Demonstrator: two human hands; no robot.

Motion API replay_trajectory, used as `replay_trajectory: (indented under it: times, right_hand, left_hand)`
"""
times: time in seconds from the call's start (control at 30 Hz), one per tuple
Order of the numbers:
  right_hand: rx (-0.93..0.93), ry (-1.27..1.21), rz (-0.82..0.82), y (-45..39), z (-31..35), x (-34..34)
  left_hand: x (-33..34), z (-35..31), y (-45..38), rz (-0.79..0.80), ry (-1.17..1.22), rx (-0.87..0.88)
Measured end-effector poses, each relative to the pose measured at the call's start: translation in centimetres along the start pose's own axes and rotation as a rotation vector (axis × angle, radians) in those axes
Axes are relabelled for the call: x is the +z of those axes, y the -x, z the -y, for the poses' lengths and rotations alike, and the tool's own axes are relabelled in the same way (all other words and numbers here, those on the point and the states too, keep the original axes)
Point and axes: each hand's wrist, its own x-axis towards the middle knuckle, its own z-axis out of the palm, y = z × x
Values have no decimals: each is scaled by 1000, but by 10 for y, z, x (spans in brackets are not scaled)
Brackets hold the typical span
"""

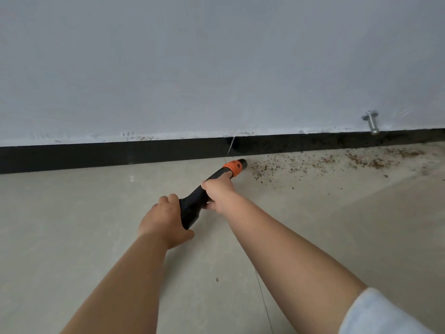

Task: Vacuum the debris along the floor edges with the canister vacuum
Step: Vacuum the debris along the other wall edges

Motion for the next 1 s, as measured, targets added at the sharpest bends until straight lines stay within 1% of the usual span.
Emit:
replay_trajectory:
  times: [0.07,0.23,0.3,0.5,0.73,0.87,1.0]
  right_hand:
    - [44,-16,-30,-5,4,3]
    - [-19,116,-66,-14,4,5]
    - [-38,127,-43,-14,1,6]
    - [-62,95,6,-19,-3,11]
    - [-74,79,46,-15,1,12]
    - [-67,11,89,-15,2,6]
    - [-60,-51,85,-21,5,-9]
  left_hand:
    - [2,0,-3,-7,15,-4]
    - [8,-3,-8,-12,51,-21]
    - [8,-1,-7,-32,45,-27]
    - [4,2,0,-82,36,-49]
    - [1,7,7,-177,59,-64]
    - [-2,2,11,-177,43,-54]
    - [-1,-15,8,-152,25,-30]
